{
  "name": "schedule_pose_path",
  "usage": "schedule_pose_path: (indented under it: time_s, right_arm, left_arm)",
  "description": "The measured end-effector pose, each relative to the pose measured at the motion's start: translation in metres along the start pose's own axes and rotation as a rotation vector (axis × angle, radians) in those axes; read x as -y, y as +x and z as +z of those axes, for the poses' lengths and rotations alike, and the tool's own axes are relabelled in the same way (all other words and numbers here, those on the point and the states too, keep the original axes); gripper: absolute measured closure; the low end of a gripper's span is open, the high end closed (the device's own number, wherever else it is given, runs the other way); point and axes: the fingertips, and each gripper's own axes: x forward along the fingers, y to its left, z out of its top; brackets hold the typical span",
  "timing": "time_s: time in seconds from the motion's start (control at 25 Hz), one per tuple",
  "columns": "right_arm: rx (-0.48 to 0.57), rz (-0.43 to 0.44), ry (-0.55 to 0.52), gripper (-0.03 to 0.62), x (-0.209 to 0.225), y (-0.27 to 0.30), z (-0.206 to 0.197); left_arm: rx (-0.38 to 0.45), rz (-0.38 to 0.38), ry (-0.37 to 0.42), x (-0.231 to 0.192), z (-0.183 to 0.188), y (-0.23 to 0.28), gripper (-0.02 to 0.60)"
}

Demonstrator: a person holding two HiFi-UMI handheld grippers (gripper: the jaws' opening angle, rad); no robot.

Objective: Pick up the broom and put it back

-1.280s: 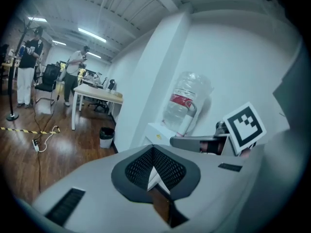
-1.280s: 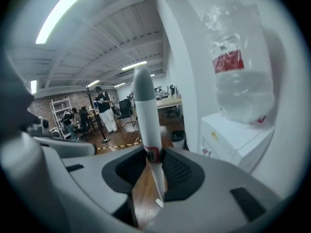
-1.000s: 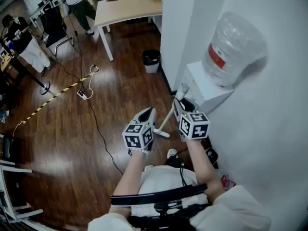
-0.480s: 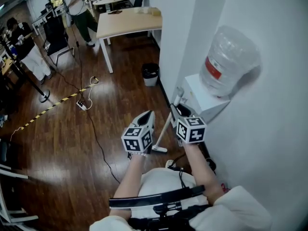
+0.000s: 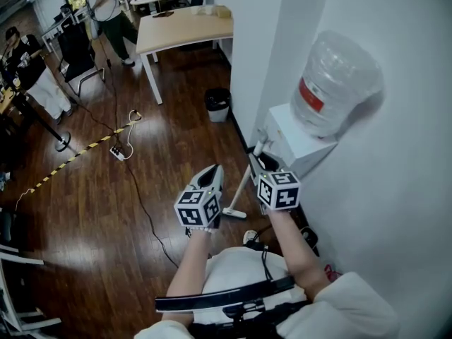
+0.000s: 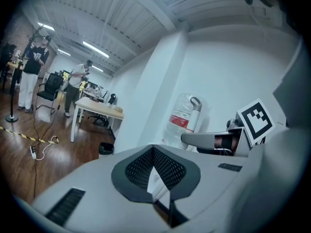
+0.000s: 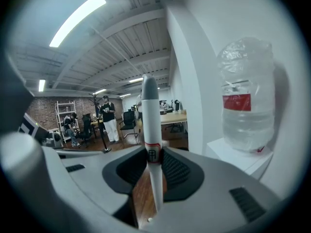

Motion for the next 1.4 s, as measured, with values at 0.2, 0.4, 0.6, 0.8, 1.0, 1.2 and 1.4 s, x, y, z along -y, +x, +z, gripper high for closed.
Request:
schedule_pose_path:
  time_s: [0.2,0.4,0.6,0.8,1.0,1.2,1.4]
  right_arm:
    - [-0.030,-0.032,0.032,0.471,0.014,0.007,-0.026]
    - [-0.095,-0.072,0.106,0.468,0.033,0.020,-0.070]
    - [-0.186,-0.097,0.175,0.467,0.050,0.035,-0.124]
    - [-0.244,-0.111,0.221,0.465,0.070,0.056,-0.178]
    - [-0.326,-0.146,0.254,0.465,0.098,0.075,-0.232]
    - [-0.309,-0.168,0.245,0.465,0.129,0.090,-0.234]
    - [-0.314,-0.225,0.303,0.464,0.173,0.101,-0.233]
  left_arm:
    - [-0.039,0.020,-0.017,-0.008,-0.017,-0.004,0.588]
    - [-0.075,0.038,-0.033,-0.013,-0.034,-0.006,0.588]
    - [-0.116,0.047,-0.038,-0.014,-0.051,-0.003,0.588]
    - [-0.152,0.057,-0.046,-0.016,-0.065,0.004,0.588]
    - [-0.177,0.068,-0.040,-0.014,-0.073,0.016,0.588]
    - [-0.200,0.078,-0.034,-0.014,-0.078,0.034,0.588]
    - [-0.217,0.066,-0.029,-0.008,-0.079,0.055,0.588]
